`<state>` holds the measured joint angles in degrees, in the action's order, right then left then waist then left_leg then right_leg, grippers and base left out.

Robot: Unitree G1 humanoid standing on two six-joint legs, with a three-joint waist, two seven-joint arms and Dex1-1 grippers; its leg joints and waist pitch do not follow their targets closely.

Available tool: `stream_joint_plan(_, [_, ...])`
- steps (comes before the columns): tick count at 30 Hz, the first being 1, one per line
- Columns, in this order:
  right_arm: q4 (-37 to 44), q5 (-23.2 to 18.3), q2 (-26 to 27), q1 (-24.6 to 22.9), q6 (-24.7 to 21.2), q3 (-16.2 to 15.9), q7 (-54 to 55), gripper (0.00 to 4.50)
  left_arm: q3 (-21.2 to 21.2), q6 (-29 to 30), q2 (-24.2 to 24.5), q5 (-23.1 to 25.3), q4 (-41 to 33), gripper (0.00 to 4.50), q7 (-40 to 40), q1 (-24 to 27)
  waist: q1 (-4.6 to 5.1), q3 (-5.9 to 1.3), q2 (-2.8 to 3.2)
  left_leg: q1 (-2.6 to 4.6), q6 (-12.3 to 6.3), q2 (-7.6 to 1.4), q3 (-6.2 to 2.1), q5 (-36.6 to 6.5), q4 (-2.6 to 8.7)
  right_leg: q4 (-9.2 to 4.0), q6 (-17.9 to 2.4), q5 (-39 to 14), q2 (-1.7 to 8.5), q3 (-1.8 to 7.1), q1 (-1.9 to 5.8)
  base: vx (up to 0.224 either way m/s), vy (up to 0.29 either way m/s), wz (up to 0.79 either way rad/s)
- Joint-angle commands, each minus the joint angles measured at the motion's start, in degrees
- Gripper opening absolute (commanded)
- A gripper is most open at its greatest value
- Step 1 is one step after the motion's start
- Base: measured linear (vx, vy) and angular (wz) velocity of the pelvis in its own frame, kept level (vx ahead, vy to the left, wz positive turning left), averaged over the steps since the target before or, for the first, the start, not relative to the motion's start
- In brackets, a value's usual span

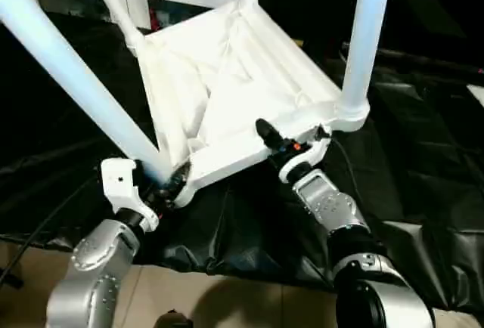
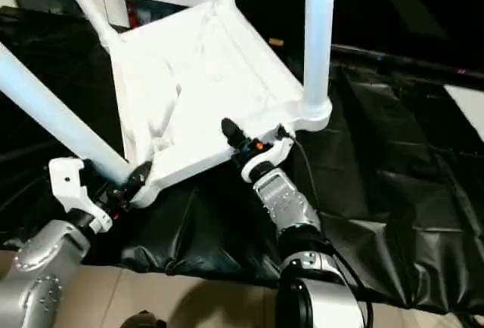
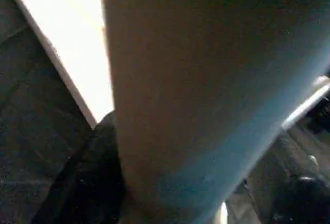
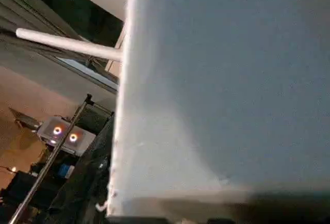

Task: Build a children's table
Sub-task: Flip table

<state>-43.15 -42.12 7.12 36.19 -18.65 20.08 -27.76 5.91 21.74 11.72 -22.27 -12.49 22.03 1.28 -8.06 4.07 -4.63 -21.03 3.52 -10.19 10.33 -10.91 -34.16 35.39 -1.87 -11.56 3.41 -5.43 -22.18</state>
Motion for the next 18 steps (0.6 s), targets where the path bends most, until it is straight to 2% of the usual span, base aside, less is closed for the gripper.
stream_joint_plan(1, [8.67,-0.05,-1.23,1.11,1.86,0.87,1.14,2.06,-0.39,-0.17,2.12,-0.09,-1.98,3.64,2.96,0.66,0.0,-3.81,1.12,0.99,2.14,-4.09,-1.59,-10.43,5.21,-4.05,-7.41,-9.64,6.26,4.18,2.21,0.0,0.0,0.0])
stream_joint_plan(2, [11.71,0.35,-1.77,-0.09,2.52,1.25,2.6,2.06,-0.39,-0.41,4.15,0.93,-3.16,3.7,3.81,2.18,0.05,-3.85,1.22,0.94,1.91,-4.1,-1.58,-9.44,5.2,-3.82,-7.37,-8.71,6.13,4.16,2.18,0.0,0.0,0.0])
stream_joint_plan(5, [15.21,0.14,-2.35,-1.42,1.94,1.76,4.1,2.06,-1.02,-0.61,6.1,2.7,-4.21,3.96,4.18,3.47,0.0,-3.92,1.5,1.31,1.72,-4.13,-1.45,-8.02,5.08,-3.43,-7.27,-5.43,5.75,4.06,1.95,0.0,0.0,0.0])
stream_joint_plan(6, [17.3,0.19,-2.61,-2.27,1.92,2.11,5.31,2.06,-1.44,-0.82,6.98,3.81,-4.53,4.05,4.17,3.94,-0.11,-3.97,1.84,1.29,1.8,-4.09,-1.38,-7.38,5.05,-3.37,-7.28,-4.31,5.69,4.04,1.96,0.0,0.0,0.0])
stream_joint_plan(8, [20.16,0.6,-2.91,-3.54,2.18,2.47,7.22,2.06,-2.2,-1.4,8.32,5.61,-5.06,4.11,4.35,4.35,-0.26,-4.08,1.74,1.27,1.72,-3.91,-1.31,-5.29,4.83,-2.94,-6.84,-0.76,5.44,4.02,2.05,0.0,0.0,0.0])
stream_joint_plan(9, [21.27,0.76,-3.1,-3.99,2.35,2.62,8.1,2.06,-2.31,-1.89,8.69,6.18,-5.24,4.11,4.29,4.27,-0.26,-4.08,1.74,1.27,1.72,-3.91,-1.31,-5.29,4.83,-2.94,-6.84,-0.76,5.44,4.02,2.05,0.0,0.0,0.0])
stream_joint_plan(10, [22.21,1.32,-3.44,-4.4,2.56,2.5,8.8,2.06,-2.28,-2.06,8.83,5.94,-5.42,4.18,4.62,4.16,-0.21,-4.08,2.27,1.25,2.16,-3.87,-1.32,-5.45,4.86,-2.97,-6.71,-0.21,5.39,3.99,2.05,0.0,0.0,0.0])
stream_joint_plan(11, [24.31,2.54,-4.21,-5.35,2.53,1.88,9.86,2.05,-2.48,-2.44,9.13,5.1,-5.85,4.44,5.72,3.95,-0.23,-4.08,1.98,1.13,2.54,-3.79,-1.34,-5.73,4.85,-2.91,-6.85,-0.11,5.51,4.02,2.27,0.0,0.0,0.0])
stream_joint_plan(12, [24.37,2.58,-4.23,-5.38,2.53,1.86,9.88,2.05,-2.49,-2.46,9.14,5.07,-5.86,4.49,5.76,3.94,-0.24,-4.06,1.99,1.09,2.74,-3.72,-1.27,-6.19,4.84,-3.02,-6.82,-0.67,5.57,4.05,2.3,0.0,0.0,0.0])
stream_joint_plan(17, [29.95,5.27,-6.01,-7.54,1.11,0.25,13.38,2.05,-5.74,-5.08,11.26,5.51,-8.23,4.5,10.31,4.28,-0.06,-3.82,1.86,1.09,2.93,-3.72,-1.34,-8.3,5.04,-3.35,-5.96,-4.77,5.64,4.16,2.25,0.0,0.0,0.0])
stream_joint_plan(18, [31.44,7.46,-7.01,-8.08,1.13,-0.74,14.72,2.04,-7.32,-7.63,12.18,7.37,-8.7,4.5,11.48,4.24,-0.01,-3.74,2.03,1.07,2.99,-3.68,-1.34,-9.06,5.08,-3.55,-5.7,-6.21,5.68,4.21,2.24,0.0,0.0,0.0])
